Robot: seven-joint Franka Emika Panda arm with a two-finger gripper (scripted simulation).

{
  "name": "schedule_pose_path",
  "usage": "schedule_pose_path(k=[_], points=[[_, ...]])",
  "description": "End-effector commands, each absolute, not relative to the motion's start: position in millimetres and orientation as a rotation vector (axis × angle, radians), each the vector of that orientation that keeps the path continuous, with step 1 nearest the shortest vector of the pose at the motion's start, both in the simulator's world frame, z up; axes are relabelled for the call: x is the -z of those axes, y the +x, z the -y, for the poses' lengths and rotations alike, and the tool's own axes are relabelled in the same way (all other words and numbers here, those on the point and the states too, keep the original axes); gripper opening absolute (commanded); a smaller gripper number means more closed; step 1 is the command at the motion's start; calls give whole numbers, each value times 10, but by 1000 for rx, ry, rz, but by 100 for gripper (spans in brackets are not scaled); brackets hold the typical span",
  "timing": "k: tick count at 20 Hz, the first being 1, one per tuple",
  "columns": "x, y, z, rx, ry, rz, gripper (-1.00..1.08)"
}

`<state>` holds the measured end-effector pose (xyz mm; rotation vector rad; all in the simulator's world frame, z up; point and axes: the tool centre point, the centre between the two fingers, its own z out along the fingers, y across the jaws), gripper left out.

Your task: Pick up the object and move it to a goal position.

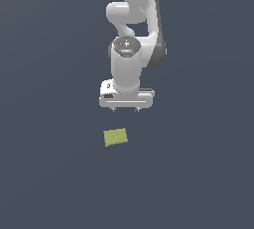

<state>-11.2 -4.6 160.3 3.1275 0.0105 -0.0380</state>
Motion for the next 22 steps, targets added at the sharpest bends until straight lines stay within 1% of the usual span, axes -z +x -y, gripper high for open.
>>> schedule_pose_path(k=[1, 11, 22], points=[[-1603, -112, 46, 38, 3128, -10, 100], [-1713, -110, -111, 32, 3153, -40, 100], [-1649, -72, -75, 33, 3155, 82, 100]])
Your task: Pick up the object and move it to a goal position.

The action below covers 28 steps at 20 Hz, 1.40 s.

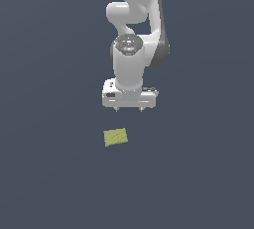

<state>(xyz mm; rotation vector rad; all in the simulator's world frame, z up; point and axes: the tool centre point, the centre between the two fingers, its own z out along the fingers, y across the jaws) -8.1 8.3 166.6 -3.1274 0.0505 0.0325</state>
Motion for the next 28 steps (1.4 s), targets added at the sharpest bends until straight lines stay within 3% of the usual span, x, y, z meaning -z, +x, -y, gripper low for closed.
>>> schedule_pose_path(k=[1, 28], points=[[-1637, -65, -68, -33, -3125, -106, 100], [-1023, 264, 282, -34, -2857, -1267, 100]])
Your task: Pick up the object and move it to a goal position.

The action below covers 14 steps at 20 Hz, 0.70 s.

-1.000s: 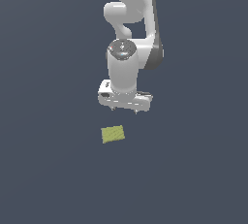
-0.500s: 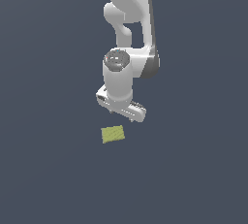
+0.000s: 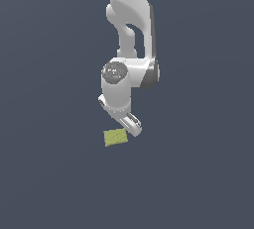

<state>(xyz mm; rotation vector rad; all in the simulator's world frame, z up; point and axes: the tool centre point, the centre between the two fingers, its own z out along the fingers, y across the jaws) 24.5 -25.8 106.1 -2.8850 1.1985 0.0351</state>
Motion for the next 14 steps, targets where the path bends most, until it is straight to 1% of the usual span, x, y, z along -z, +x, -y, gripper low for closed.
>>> schedule_pose_path(k=[1, 14], points=[[-998, 275, 298, -33, -2838, -1311, 100], [-704, 400, 487, -12, -2566, -1805, 100]])
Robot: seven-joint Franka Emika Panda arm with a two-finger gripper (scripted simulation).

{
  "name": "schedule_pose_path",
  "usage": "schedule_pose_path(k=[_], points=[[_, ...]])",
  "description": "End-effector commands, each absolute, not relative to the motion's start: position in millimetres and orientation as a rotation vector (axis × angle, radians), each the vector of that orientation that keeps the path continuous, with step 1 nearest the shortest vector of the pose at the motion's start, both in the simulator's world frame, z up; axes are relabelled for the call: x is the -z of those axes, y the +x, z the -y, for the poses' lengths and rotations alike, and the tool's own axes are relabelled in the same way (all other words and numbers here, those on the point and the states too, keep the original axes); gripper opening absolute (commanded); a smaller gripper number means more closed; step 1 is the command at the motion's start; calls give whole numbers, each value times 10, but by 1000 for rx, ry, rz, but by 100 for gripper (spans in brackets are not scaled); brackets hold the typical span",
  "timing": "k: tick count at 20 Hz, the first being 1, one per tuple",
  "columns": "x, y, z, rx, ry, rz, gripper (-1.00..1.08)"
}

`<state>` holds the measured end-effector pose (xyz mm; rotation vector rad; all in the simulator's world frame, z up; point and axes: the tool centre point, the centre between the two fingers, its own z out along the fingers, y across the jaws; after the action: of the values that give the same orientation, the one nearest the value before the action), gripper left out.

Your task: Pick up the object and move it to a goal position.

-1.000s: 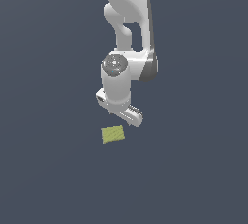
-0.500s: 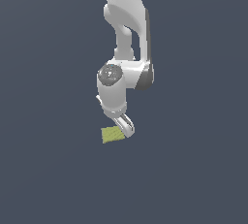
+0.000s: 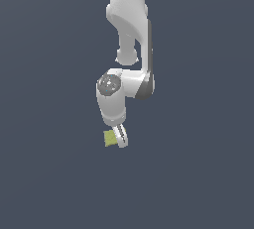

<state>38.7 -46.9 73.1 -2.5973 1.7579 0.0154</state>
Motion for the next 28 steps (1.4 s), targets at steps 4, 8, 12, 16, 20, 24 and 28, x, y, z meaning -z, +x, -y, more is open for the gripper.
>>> schedule_pose_path(k=[4, 8, 12, 16, 20, 24, 28], points=[[-649, 422, 524, -6, -2506, -1891, 100], [-615, 435, 548, -2, -2466, -1945, 100], [-600, 441, 558, 0, -2449, -1968, 100], [-586, 438, 555, -1, -2453, -1963, 100], [-462, 435, 558, -1, -2451, -1965, 100], [-241, 427, 559, -1, -2448, -1968, 100], [-113, 430, 558, -1, -2447, -1969, 100]])
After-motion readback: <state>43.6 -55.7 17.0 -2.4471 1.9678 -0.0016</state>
